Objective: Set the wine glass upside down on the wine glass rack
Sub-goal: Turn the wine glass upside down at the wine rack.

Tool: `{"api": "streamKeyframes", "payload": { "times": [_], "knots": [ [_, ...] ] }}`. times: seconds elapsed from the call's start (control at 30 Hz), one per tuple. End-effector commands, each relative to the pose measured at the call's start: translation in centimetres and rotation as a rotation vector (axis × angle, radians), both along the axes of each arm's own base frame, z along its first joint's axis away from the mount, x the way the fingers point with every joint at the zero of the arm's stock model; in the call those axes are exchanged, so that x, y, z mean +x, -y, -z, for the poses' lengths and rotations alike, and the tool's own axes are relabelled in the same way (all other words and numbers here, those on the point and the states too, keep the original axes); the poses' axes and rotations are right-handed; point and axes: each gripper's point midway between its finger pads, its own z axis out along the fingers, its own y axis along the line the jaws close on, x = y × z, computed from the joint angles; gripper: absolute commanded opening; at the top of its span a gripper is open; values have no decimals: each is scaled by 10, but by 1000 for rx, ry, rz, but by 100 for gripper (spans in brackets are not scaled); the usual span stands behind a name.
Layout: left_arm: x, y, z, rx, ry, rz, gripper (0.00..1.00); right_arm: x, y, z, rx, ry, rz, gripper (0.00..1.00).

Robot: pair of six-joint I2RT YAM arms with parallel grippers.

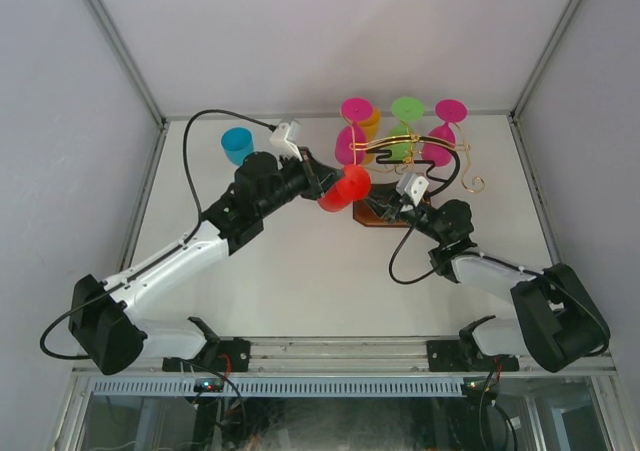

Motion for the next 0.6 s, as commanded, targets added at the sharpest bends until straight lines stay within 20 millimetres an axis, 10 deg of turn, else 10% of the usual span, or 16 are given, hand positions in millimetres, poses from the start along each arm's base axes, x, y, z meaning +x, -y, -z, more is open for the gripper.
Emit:
{"api": "streamKeyframes", "payload": {
  "times": [0.0, 0.57],
  "knots": [
    [-7, -5, -23, -33, 21, 10, 0, 13, 16, -15, -27, 15, 127, 19],
    [-23, 21, -8, -106, -83, 92, 3, -7, 66, -55, 32, -41, 384, 25]
  ]
}}
